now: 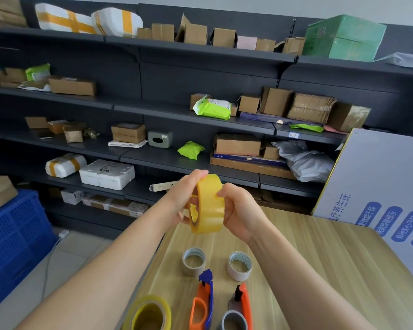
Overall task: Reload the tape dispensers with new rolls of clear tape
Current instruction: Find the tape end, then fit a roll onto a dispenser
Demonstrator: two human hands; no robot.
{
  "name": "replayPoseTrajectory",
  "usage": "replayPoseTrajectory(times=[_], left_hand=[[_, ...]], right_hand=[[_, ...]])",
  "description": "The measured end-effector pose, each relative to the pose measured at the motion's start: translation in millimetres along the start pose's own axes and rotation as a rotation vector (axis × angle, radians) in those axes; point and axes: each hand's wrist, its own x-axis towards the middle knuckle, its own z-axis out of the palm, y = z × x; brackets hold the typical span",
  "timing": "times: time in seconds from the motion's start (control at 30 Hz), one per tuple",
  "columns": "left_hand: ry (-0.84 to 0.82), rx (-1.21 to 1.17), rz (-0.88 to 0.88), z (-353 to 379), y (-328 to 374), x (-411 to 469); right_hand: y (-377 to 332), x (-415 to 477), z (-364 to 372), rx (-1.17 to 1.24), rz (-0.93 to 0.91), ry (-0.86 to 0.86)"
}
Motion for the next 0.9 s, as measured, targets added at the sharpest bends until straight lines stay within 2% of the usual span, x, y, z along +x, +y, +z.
replayPoseTrajectory(times=[0.1,0.43,0.63,0.73,0.9], left_hand=[[0.01,-0.105,-0.134,0,-2,2],[-0.025,-0.12,-0.222,-4,-8,6],[-0.095,-0.113,-0.229,-8,-9,0],[-0.111,-0.038,-0.15,-7,-10,-3],[-0.09,0.006,0.16,2,-9,-16]], right_hand=[[-1,-2,0,-0.089,-0.049,-0.002],[2,-11,-4,-0.077,-0.08,-0.134],[2,-13,-3,-0.07,-0.077,-0.136],[2,-12,-4,-0.048,-0.08,-0.115],[4,-11,-5,0.084,-0.057,-0.082]])
